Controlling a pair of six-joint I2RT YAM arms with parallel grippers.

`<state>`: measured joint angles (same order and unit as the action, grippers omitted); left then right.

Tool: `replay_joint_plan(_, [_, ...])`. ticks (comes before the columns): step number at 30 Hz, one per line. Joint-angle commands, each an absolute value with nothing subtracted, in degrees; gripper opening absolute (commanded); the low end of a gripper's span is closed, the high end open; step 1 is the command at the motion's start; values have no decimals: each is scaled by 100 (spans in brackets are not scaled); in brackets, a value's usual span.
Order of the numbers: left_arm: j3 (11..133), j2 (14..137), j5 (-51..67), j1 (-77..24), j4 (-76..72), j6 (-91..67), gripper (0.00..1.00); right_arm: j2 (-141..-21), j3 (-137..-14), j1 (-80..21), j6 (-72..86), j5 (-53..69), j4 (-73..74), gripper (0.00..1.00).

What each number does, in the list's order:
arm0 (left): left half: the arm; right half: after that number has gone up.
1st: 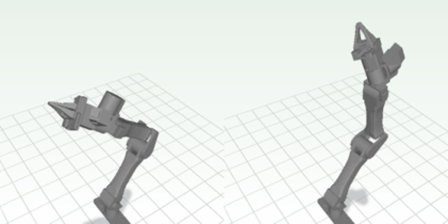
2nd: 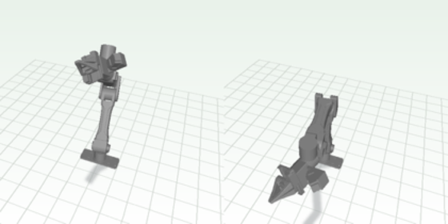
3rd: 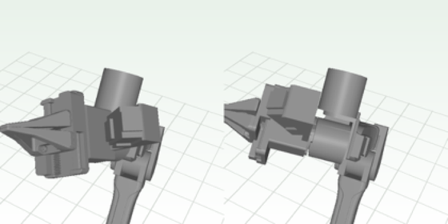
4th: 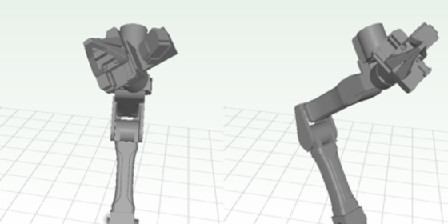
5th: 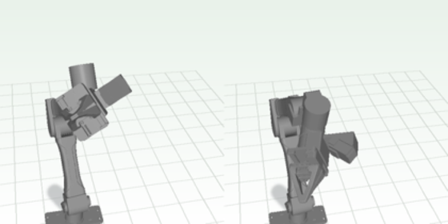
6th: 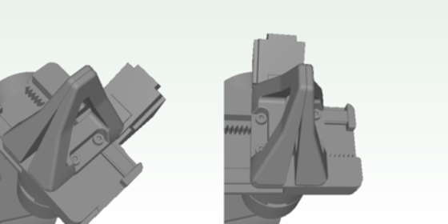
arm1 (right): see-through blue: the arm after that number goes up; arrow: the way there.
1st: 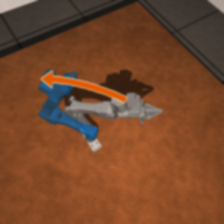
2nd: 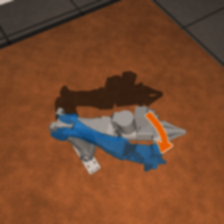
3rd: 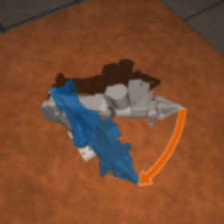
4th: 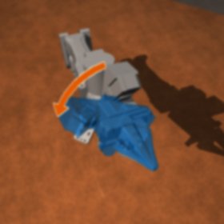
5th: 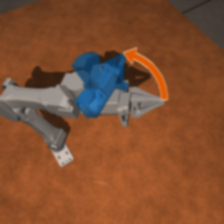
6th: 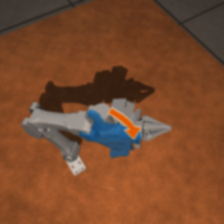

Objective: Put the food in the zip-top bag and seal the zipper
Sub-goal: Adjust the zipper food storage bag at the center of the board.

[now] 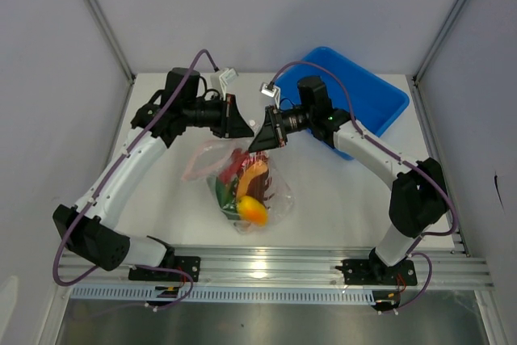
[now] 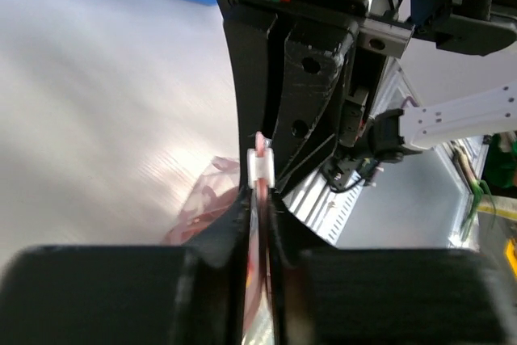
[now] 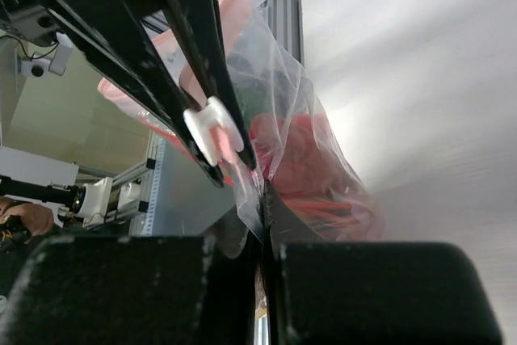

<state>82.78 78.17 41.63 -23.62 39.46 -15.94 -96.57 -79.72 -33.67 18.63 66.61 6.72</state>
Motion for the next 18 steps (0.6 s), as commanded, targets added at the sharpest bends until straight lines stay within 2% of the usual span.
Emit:
replay_joint_plan(1, [8648,7708,3955,-2276,3955,-1275,17,-9492,-8068,-3358,1881,6952,835,0])
replay_joint_plan(2, [8666,7708,3990,-2276,3981,-1222,26,-9483,-8077,-3357,1890,6970,852,0])
replay_joint_plan(5, [8474,7638,4236,-2268,3877,-1222,39,-9501,-8147,-3357,1960,6996,870,0])
replay_joint_plan(7, [8385,7524,4333,-2276,3832,-1222,42,-9518,-8200,-3340,1995,7005,853,0])
replay_joint_plan(8, [8254,7506,4333,-2276,3823,-1222,47,-9527,-8226,-3331,2056,7022,835,0])
replay_joint_plan(11, [8096,7409,4403,-2285,3850,-1152,52,-9562,-8279,-3314,2092,7031,844,0])
replay_joint_plan(18, [8016,7251,4158,-2487,4104,-888,55,-9650,-8411,-3270,2083,6891,1046,0])
